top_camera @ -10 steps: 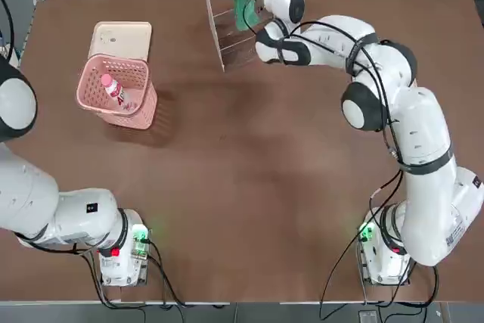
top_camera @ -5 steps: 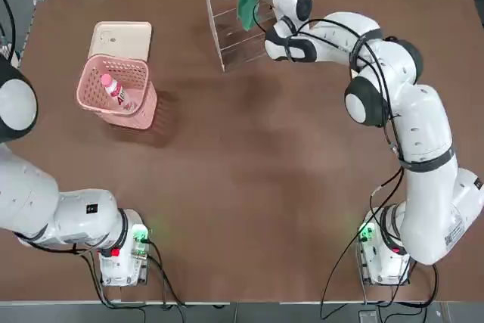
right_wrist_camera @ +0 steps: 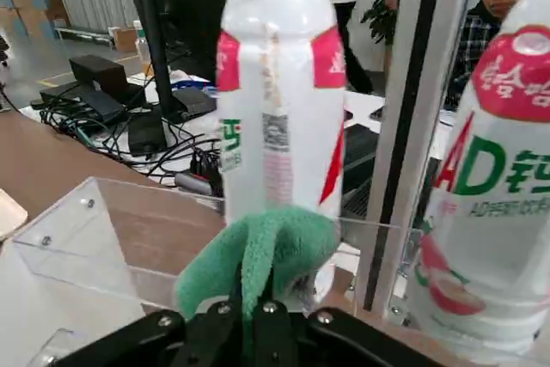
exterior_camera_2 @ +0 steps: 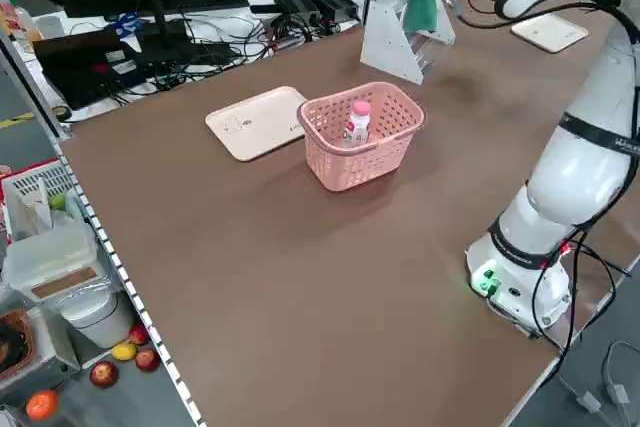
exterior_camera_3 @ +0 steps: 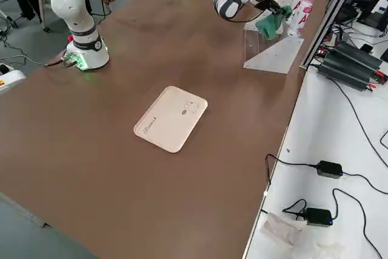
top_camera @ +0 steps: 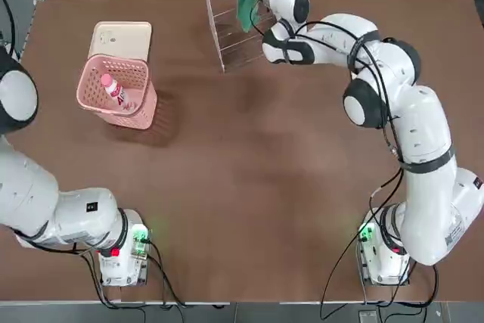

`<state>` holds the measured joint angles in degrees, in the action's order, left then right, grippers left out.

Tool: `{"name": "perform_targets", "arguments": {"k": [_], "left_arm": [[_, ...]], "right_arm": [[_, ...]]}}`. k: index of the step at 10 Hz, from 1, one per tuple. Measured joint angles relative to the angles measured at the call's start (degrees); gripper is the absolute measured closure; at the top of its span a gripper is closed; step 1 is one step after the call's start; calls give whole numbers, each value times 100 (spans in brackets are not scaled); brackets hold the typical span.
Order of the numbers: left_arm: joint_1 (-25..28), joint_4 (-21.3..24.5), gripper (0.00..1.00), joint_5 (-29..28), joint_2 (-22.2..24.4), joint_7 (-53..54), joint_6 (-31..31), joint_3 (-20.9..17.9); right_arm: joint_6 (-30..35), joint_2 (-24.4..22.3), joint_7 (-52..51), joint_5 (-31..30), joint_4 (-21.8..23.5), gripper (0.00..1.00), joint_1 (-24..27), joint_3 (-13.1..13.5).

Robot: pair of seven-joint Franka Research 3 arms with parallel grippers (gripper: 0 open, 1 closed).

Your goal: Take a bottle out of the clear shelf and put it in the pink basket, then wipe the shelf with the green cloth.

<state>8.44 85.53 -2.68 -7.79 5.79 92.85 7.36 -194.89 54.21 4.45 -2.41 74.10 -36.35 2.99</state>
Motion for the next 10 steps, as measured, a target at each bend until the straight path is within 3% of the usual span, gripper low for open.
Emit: {"name": "perform_targets", "arguments": {"k": [4, 10], "left_arm": [[253, -177, 0, 0, -63, 39, 0, -5], [159, -333, 0, -160, -58, 38, 0, 72]], "right_arm": [[1, 16, 164, 296, -86, 97, -253, -42], [13, 197, 532, 268, -405, 97, -333, -122]]}}
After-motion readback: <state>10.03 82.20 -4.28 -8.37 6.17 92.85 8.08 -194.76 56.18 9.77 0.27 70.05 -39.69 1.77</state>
